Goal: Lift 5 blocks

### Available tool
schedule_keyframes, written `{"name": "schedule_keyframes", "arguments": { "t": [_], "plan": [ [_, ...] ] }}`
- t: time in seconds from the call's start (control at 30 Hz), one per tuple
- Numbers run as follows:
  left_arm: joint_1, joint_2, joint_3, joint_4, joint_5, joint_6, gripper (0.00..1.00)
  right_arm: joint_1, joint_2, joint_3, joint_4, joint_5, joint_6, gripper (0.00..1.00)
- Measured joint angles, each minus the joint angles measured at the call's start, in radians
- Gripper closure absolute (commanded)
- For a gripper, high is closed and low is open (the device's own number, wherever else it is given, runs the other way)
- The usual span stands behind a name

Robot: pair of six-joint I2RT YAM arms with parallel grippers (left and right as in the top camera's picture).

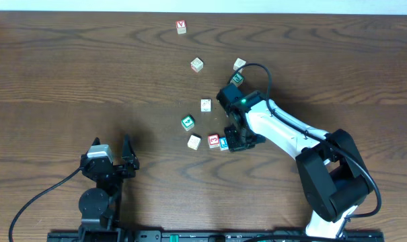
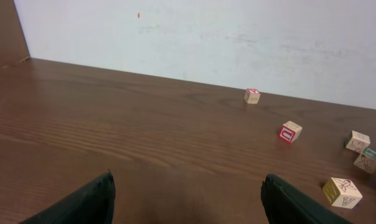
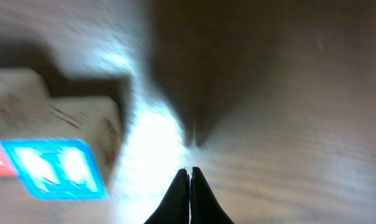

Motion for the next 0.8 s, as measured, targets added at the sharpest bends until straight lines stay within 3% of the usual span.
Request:
{"name": "schedule_keyframes", "arguments": {
  "t": [0.33, 0.8],
  "plan": [
    [0.0, 0.0, 0.0, 0.0, 0.0, 0.0, 0.24, 0.071, 0.0, 0.0, -0.076, 0.007, 0.018, 0.99],
    [0.0, 0.0, 0.0, 0.0, 0.0, 0.0, 0.24, 0.109, 0.0, 0.0, 0.034, 0.003, 0.027, 0.99]
  ]
}}
